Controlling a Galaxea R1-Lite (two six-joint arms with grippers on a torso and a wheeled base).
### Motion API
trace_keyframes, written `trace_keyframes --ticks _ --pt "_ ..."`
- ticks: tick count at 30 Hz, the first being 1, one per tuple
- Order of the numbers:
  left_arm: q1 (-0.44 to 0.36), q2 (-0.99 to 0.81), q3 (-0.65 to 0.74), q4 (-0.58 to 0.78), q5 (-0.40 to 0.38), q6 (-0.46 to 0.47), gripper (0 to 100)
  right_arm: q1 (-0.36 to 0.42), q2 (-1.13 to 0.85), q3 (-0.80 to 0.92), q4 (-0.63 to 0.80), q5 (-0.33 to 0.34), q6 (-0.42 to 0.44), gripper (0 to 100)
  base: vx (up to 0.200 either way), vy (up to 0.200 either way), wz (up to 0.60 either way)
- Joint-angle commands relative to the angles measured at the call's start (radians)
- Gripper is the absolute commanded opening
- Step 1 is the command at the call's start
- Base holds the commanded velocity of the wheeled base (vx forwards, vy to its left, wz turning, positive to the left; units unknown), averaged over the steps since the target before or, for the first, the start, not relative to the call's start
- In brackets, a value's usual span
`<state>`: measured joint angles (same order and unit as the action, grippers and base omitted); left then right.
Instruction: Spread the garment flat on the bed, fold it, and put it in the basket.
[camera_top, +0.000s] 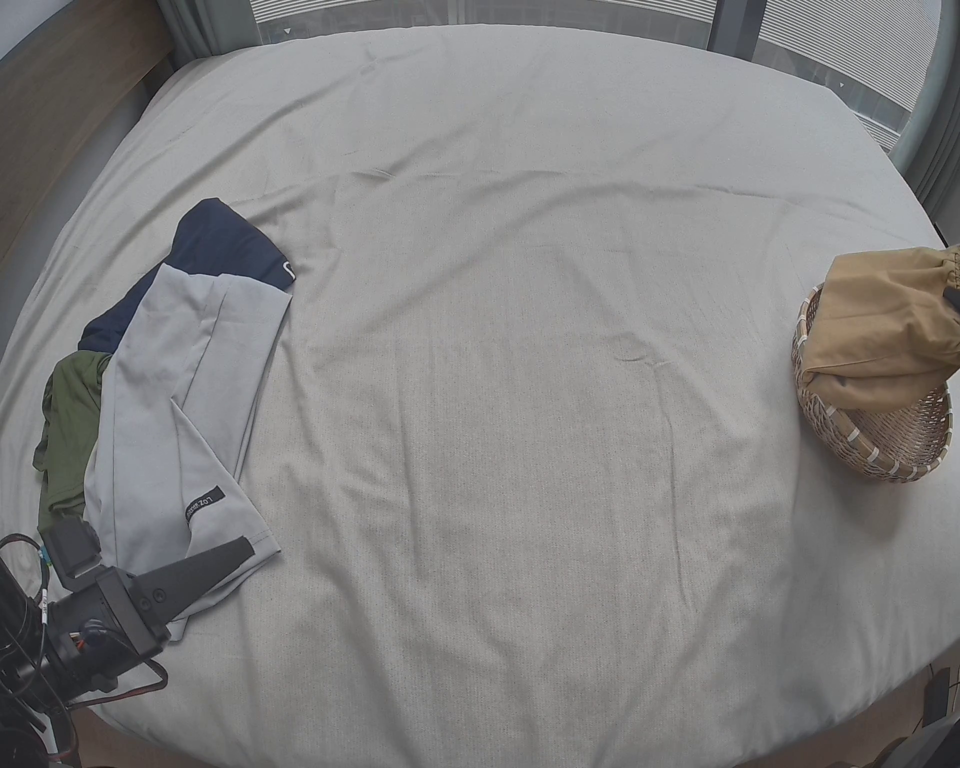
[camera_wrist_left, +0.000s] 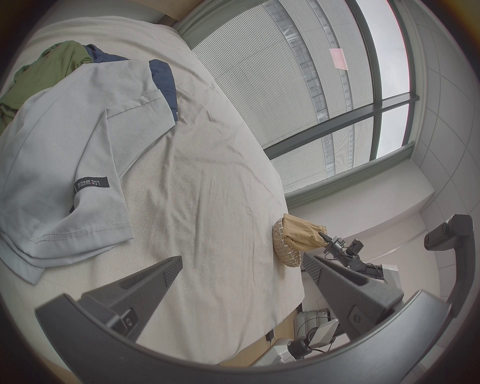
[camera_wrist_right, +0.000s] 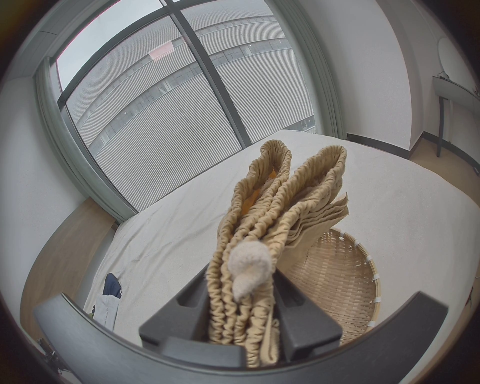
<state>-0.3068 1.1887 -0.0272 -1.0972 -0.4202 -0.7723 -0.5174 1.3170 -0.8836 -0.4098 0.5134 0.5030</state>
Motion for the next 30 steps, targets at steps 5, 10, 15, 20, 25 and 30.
trace_keyframes --ticks 5,10,15,20,25,30 --pt "-0.002 -0.009 0.007 -0.003 0.0 0.001 100 -0.046 0.022 0.215 -0.173 0.034 0.002 0 0.0 0.0 0.0" --pt "-0.003 -0.009 0.016 -0.004 0.0 0.001 100 -0.044 0.022 0.301 -0.224 0.056 0.002 0 0.0 0.0 0.0" --pt "-0.005 -0.009 0.016 -0.004 0.0 0.001 100 -0.044 0.039 0.357 -0.293 0.06 0.005 100 0.0 0.0 0.0" --pt "-0.008 -0.011 0.016 -0.006 0.0 0.001 100 -0.082 0.047 0.364 -0.319 0.062 0.0 100 0.0 0.0 0.0" --pt "-0.008 -0.008 0.016 -0.006 0.0 0.001 100 -0.118 0.001 0.35 -0.313 0.068 -0.008 100 0.0 0.0 0.0" --pt "-0.008 -0.008 0.012 -0.006 -0.002 0.001 100 -0.131 -0.076 0.315 -0.271 0.068 -0.06 100 0.0 0.0 0.0"
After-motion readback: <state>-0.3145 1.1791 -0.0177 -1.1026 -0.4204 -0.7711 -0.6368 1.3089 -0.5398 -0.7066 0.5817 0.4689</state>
